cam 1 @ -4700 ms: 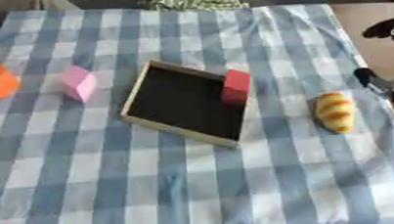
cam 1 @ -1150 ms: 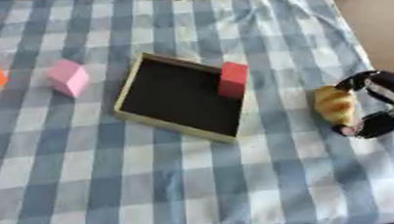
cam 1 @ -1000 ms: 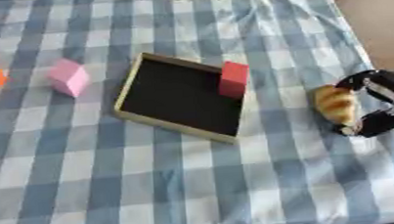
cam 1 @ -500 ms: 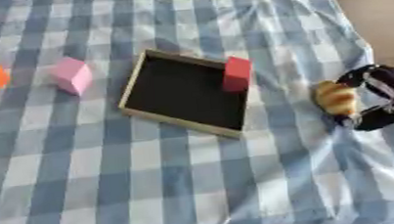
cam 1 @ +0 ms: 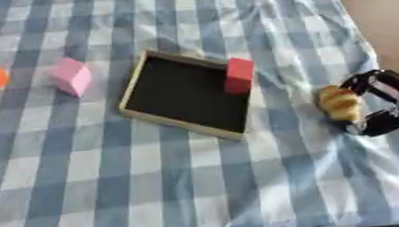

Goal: Pick up objects on the table and place them in the box.

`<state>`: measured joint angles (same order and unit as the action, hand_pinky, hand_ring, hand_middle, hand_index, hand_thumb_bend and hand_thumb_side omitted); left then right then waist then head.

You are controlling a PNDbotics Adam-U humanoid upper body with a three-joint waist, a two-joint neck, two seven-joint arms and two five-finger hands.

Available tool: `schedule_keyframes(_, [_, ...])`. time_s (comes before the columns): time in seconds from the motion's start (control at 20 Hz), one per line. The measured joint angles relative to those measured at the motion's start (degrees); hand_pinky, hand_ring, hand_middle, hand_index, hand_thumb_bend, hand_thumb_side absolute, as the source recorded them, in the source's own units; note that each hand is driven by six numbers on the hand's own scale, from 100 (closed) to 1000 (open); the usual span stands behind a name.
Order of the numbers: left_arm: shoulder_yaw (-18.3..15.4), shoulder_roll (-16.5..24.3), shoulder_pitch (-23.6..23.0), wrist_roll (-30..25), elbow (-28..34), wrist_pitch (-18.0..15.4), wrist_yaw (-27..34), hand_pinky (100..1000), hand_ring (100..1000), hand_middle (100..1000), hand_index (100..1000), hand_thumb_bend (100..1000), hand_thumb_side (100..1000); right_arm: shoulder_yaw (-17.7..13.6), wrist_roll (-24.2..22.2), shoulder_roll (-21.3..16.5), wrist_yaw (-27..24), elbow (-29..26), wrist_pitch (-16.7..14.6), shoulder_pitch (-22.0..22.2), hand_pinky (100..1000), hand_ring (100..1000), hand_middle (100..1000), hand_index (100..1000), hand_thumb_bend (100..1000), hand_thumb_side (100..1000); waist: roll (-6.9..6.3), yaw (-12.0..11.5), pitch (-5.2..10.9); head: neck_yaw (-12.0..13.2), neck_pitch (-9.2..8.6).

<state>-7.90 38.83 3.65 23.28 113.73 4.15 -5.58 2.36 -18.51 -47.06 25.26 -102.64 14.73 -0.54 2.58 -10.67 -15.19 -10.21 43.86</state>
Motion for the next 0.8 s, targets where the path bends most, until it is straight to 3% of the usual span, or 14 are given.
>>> schedule_keyframes(0.1, [0.0, 0.0, 0.0, 0.0, 0.0, 0.0, 0.0, 879, 863, 835, 928, 393, 665, -0.3, -0.8, -0.4, -1.3, -0.6, 0.0, -0.2, 812, 742, 562, 734, 432, 100, 0.00, 0.0, 0.00, 0.0, 0.00])
schedule_keyframes(0.4, [0.0, 0.0, 0.0, 0.0, 0.0, 0.0, 0.0, 880, 864, 835, 929, 389, 668, -1.2, -0.3, -1.7, -2.2, -2.8, 0.0, -0.7, 803, 705, 497, 671, 353, 100, 0.00, 0.2, 0.00, 0.2, 0.00])
schedule_keyframes(0.8, [0.0, 0.0, -0.1, 0.0, 0.0, 0.0, 0.0, 880, 865, 836, 929, 384, 669, -3.0, 3.6, -2.4, -0.6, -7.9, 0.0, -0.8, 794, 682, 467, 647, 356, 100, 0.01, 0.4, 0.00, 0.6, 0.00])
